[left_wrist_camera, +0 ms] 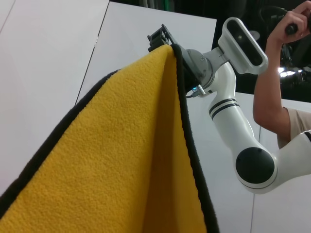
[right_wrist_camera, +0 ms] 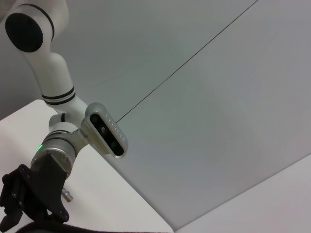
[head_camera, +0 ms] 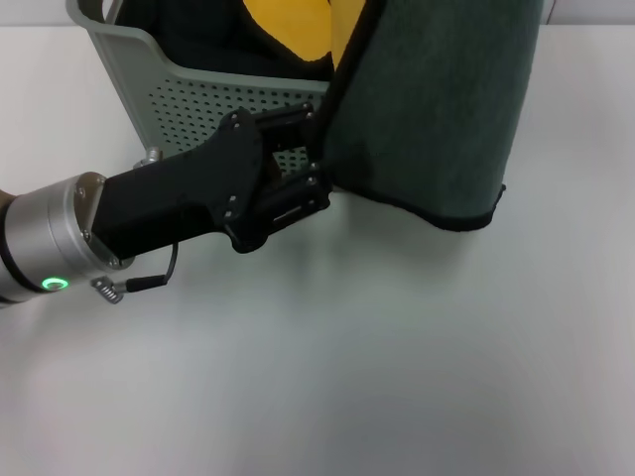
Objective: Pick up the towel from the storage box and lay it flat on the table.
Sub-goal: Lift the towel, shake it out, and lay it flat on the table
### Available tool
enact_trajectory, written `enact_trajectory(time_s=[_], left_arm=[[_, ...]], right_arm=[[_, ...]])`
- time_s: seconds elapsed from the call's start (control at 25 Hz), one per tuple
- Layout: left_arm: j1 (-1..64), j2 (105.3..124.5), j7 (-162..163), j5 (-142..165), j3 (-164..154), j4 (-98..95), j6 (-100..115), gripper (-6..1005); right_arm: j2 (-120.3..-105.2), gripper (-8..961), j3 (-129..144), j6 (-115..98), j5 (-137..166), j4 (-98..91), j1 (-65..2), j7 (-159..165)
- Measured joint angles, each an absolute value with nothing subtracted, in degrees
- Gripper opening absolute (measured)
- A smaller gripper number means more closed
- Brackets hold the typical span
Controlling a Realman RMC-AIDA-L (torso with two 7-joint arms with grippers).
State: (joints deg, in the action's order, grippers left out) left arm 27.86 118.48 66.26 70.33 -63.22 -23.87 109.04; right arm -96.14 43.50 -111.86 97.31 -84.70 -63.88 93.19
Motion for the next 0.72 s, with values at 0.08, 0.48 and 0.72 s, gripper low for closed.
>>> enact_trajectory(time_s=[0.08, 0.48, 0.72], left_arm=[[27.85, 118.44, 66.27, 70.31, -63.12, -23.8, 109.02, 352], [27.34, 118.39, 64.05, 70.36, -63.18, -23.5, 108.93, 114], [26.77, 118.25, 64.48, 70.4, -63.41, -23.47, 109.28, 93]], right_arm=[[-96.27, 37, 43.25, -111.86, 97.29, -85.1, -64.0, 93.2], [-96.34, 39, 43.01, -111.88, 97.28, -86.66, -64.34, 93.49], [-96.32, 40, 42.21, -111.89, 97.29, -87.14, -63.95, 93.67]])
